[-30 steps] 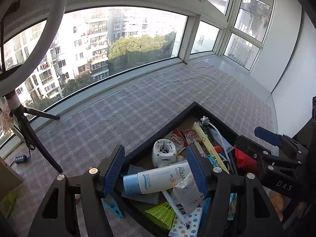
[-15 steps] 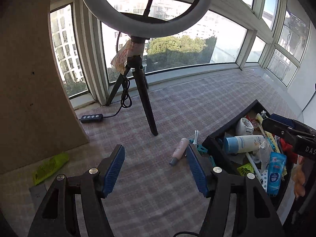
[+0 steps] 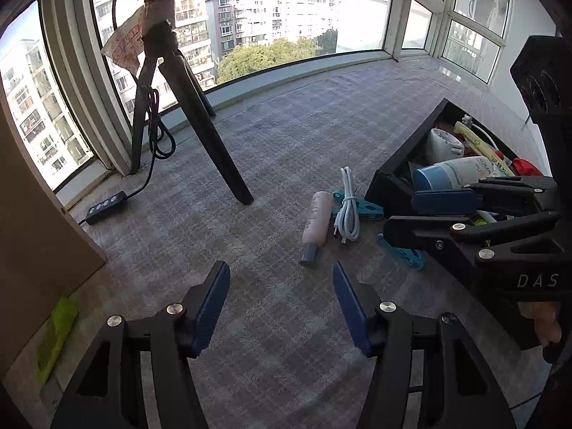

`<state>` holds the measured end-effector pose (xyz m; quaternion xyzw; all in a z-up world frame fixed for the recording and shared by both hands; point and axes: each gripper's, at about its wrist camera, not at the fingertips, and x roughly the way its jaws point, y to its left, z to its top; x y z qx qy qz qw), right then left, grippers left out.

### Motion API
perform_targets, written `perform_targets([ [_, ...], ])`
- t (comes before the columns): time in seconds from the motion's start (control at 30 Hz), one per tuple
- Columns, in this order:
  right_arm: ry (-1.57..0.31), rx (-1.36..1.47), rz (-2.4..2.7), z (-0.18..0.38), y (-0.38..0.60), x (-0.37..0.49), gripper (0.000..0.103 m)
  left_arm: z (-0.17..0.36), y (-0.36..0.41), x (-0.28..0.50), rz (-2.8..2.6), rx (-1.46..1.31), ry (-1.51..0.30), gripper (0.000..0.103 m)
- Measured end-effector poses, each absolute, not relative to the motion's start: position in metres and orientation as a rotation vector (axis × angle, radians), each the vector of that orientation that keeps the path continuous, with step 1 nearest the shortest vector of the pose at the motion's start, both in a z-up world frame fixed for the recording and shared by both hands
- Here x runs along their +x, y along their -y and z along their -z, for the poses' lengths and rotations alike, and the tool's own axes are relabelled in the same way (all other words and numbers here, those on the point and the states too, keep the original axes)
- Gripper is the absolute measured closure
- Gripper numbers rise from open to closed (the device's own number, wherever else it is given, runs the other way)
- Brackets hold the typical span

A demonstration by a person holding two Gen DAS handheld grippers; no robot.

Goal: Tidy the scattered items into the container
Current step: 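Grasp the pink lotion bottle with the left gripper while the right grasps the white cable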

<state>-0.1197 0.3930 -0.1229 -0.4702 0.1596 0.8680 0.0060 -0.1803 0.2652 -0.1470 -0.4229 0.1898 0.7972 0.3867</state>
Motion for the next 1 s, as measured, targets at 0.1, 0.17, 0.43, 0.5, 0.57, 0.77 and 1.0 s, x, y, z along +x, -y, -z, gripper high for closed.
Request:
perform_targets([
  [0.1,-0.523,-1.485,-2.691,0.133,-0.393,-0.128,0.059,0.158,-0.277,-0.185,-1.972,-1.051,-0.515,0.053],
  [0.17,-0.541,-1.493,-2.680,0.139,-0.393,-0.133,0.060,0.164,-0.284,-0.187,-1.931,-1.030,-0.542,0.053],
  [0.43,-0.557,-1.488,-2.649,0.151,-0.394,-0.153,0.062,0.181,-0.305,-0.195,-1.829,-0.959,-0.608,0.058],
  [0.5,-0.572,-1.483,-2.642,0.151,-0.394,-0.156,0.062,0.184,-0.309,-0.196,-1.817,-0.937,-0.623,0.062],
  [0.57,-0.567,-1.485,-2.642,0.151,-0.392,-0.161,0.063,0.188,-0.312,-0.198,-1.795,-0.936,-0.632,0.077],
  [0.77,-0.539,-1.462,-2.624,0.152,-0.390,-0.166,0.066,0.190,-0.302,-0.203,-1.802,-0.940,-0.581,0.084],
  [1.0,-0.504,-1.490,-2.621,0.152,-0.383,-0.174,0.068,0.191,-0.283,-0.207,-1.832,-0.945,-0.566,0.084],
])
